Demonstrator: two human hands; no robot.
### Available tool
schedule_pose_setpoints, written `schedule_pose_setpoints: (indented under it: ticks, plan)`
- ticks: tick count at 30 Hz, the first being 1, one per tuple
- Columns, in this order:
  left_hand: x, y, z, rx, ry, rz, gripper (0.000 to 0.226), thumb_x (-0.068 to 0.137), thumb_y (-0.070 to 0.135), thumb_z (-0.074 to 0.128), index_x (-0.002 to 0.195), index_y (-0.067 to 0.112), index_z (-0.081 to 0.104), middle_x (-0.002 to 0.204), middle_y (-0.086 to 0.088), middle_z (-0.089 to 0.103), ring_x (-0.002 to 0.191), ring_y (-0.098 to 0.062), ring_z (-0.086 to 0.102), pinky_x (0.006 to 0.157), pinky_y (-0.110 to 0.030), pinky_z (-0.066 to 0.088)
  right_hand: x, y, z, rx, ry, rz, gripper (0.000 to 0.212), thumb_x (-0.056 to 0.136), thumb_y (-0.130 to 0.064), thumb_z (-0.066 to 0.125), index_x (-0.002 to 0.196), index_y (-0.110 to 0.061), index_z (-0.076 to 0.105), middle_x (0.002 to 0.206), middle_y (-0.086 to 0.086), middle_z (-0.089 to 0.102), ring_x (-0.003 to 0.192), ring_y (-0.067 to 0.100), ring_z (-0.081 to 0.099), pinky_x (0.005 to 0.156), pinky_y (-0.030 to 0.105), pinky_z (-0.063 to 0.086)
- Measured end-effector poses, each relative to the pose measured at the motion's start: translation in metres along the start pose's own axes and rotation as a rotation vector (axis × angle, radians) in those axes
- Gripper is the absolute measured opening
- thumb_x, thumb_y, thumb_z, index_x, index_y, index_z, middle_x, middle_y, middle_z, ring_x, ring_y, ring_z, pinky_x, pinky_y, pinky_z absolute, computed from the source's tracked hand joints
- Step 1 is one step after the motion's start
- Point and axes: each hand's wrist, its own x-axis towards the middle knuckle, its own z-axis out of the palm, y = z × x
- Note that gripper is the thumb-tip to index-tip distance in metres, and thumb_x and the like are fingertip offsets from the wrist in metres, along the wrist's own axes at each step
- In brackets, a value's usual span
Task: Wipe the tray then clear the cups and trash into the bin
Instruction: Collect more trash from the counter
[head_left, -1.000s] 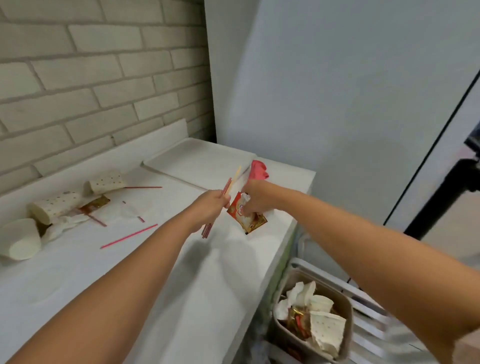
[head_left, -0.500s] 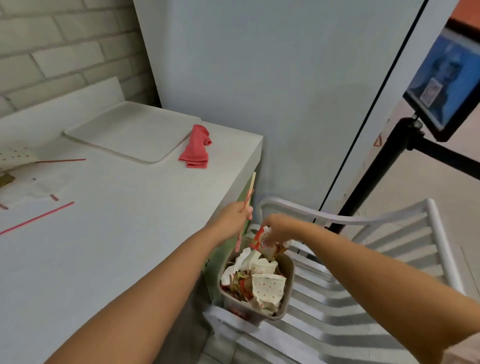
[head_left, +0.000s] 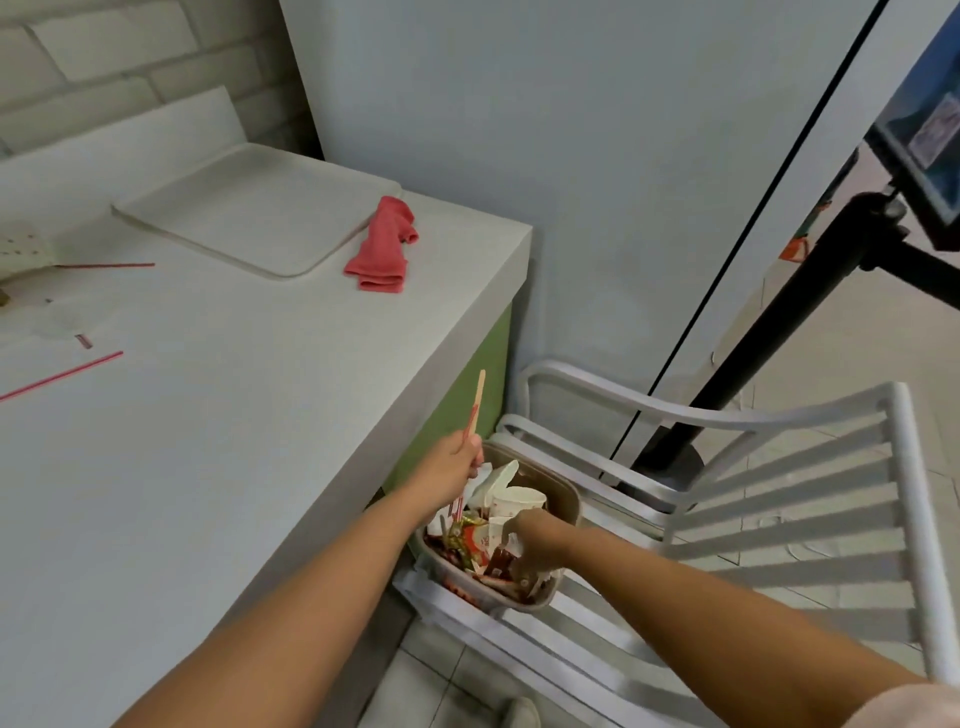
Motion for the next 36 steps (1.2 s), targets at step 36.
schedule_pose_setpoints:
  ticks: [36]
  plan:
    - [0.027, -0.009, 0.004, 0.088, -0.056, 0.044, 0.023, 0.101, 0.022, 0.033, 0.095, 0.011, 0.052, 0.071, 0.001, 0.045, 0.06, -0.009, 0.043, 0.06, -0.024, 0.039, -0.006, 0.015, -0.103, 0.972, 0.138, -0.364, 0.01, 0.092, -0.01, 0.055, 0.096, -0.015, 0.063, 0.075, -0.003, 0.057, 0.056, 0.005, 0.047, 0.053, 0.016, 0.041]
